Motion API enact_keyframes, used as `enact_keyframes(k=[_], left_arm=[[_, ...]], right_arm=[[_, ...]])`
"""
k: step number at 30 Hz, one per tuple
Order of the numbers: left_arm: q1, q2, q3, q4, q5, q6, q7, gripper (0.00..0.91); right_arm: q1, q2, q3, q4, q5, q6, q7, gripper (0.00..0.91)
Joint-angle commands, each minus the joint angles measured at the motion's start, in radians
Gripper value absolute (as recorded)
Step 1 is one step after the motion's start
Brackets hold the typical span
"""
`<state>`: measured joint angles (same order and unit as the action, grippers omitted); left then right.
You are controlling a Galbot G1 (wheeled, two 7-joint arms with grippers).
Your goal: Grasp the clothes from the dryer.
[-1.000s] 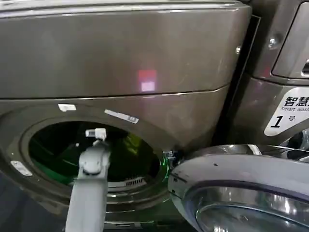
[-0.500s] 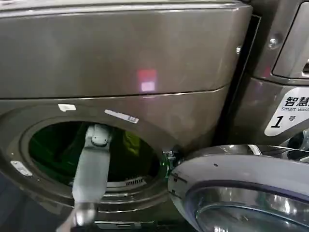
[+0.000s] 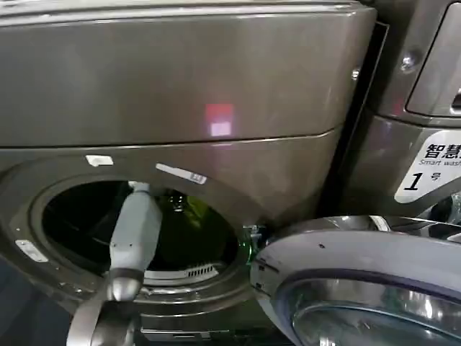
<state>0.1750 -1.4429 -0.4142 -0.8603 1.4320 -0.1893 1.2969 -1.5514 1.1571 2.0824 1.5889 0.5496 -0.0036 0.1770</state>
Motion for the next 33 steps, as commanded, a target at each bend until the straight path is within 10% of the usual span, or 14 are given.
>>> enact_keyframes(k=[1,31,32,33], left_arm=[[-0.025,0.001,0.017,0.052,-0.098,-0.012,0.022,0.907],[0.011,-0.002,-0.007,0.225,-0.2,0.014,-0.018,0.907],[0.012,-0.001,-0.007,0.22,-0.205,0.014,-0.016,0.41],[0.013,0.0,-0.007,0.217,-0.212,0.015,-0.017,0.137]], right_arm=[[0.005,0.003,-0.005,0.0,-0.003,0.001,0.0,0.907],[0.028,0.012,-0.035,0.012,-0.012,0.002,-0.002,0.907],[0.028,0.013,-0.036,0.013,-0.012,0.002,-0.002,0.907],[0.029,0.014,-0.036,0.013,-0.012,0.002,-0.002,0.907]])
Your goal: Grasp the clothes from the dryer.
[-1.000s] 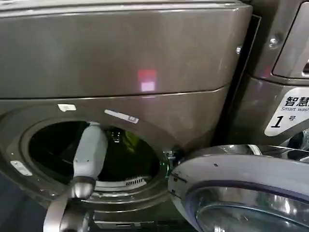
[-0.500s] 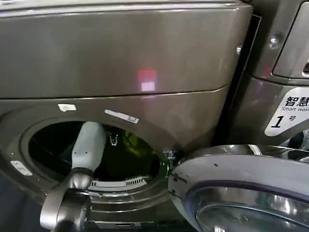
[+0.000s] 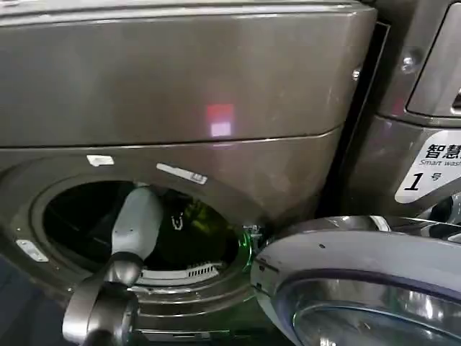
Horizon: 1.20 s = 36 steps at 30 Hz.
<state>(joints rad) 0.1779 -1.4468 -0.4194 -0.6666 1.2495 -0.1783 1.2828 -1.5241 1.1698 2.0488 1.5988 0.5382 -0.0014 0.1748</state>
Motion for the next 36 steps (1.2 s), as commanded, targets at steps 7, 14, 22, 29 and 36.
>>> enact_keyframes(k=[7,14,22,29,36], left_arm=[[0.012,0.011,0.0,0.032,-0.083,0.001,0.006,0.0],[0.019,0.012,-0.006,0.044,-0.105,0.004,0.014,0.0],[0.016,0.015,-0.016,0.059,-0.104,0.007,0.013,0.0],[0.025,0.017,-0.027,0.027,-0.133,0.027,-0.003,0.0],[0.082,0.025,-0.036,-0.168,-0.268,0.114,-0.208,0.0]], right_arm=[[0.005,0.0,-0.005,0.003,-0.011,0.001,0.0,0.907],[0.004,0.001,-0.007,0.004,-0.012,0.001,0.001,0.907],[0.004,-0.004,-0.008,0.003,-0.012,0.001,0.001,0.907],[-0.005,-0.005,-0.006,-0.003,-0.011,0.004,-0.008,0.907],[-0.01,-0.008,-0.003,0.003,-0.013,-0.004,-0.011,0.907]])
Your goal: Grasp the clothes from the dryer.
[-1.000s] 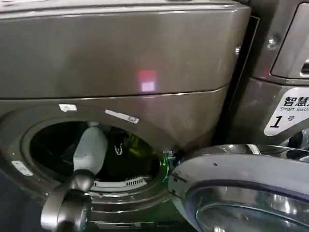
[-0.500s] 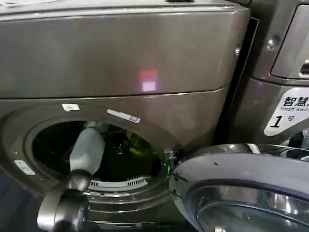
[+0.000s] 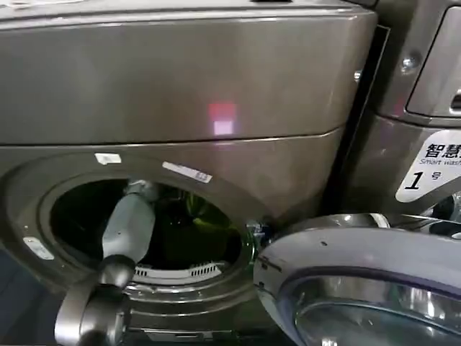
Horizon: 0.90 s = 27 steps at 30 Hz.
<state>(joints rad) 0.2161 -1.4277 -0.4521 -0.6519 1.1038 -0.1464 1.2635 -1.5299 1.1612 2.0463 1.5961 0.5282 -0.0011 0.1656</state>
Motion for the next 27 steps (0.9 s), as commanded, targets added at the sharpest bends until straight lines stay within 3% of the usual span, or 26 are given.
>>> enact_keyframes(k=[1,7,10,14,19,27], left_arm=[[0.057,0.012,0.015,-0.204,-0.167,0.135,-0.259,0.0],[0.069,0.003,0.028,-0.252,-0.357,0.257,-0.586,0.0],[0.077,-0.013,0.022,-0.276,-0.451,0.315,-0.733,0.0],[0.085,-0.028,0.018,-0.304,-0.575,0.35,-0.914,0.0],[0.084,-0.052,-0.006,-0.366,-0.862,0.472,-1.132,0.0],[0.078,-0.066,-0.012,-0.428,-1.036,0.475,-1.292,0.0]], right_arm=[[-0.007,0.002,-0.002,0.008,-0.01,-0.003,0.0,0.907],[0.003,0.0,0.0,0.031,-0.007,0.001,0.003,0.907],[0.004,0.009,0.017,0.073,0.017,-0.086,0.001,0.907],[0.004,0.006,0.002,0.069,0.021,-0.019,0.018,0.907],[-0.005,0.01,0.007,0.058,0.012,-0.011,0.012,0.907],[-0.005,0.009,0.007,0.048,0.006,0.005,0.008,0.907]])
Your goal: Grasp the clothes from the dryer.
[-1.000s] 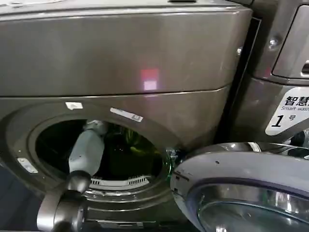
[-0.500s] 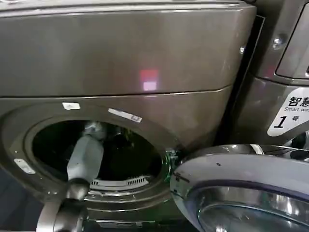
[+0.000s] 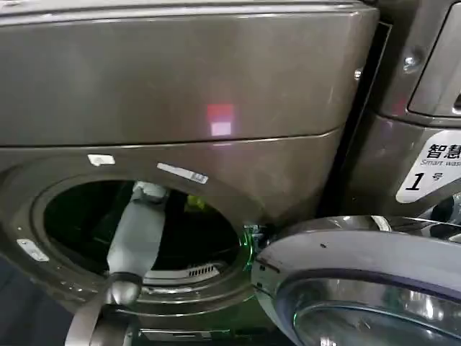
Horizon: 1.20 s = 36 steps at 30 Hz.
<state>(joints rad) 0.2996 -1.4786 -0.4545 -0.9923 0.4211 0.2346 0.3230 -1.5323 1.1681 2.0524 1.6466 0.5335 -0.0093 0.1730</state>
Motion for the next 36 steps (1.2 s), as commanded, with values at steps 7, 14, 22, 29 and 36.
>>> enact_keyframes(k=[7,14,22,29,36], left_arm=[[-0.008,-0.025,-0.019,-0.094,-0.41,0.082,-0.405,0.0],[-0.004,-0.024,-0.017,-0.084,-0.414,0.074,-0.397,0.0],[-0.003,-0.022,-0.019,-0.076,-0.416,0.083,-0.396,0.0],[0.002,-0.024,-0.017,-0.062,-0.414,0.07,-0.396,0.0],[0.005,-0.022,-0.016,-0.063,-0.419,0.074,-0.387,0.0]], right_arm=[[-0.01,0.004,0.004,-0.012,-0.003,0.023,-0.001,0.907],[-0.008,0.004,0.001,-0.012,-0.01,0.025,0.0,0.907],[-0.013,0.011,0.013,0.003,-0.005,-0.009,0.011,0.907],[-0.017,0.012,0.026,0.008,-0.012,-0.022,0.017,0.907],[-0.018,0.012,0.03,0.007,-0.028,-0.027,0.02,0.907]])
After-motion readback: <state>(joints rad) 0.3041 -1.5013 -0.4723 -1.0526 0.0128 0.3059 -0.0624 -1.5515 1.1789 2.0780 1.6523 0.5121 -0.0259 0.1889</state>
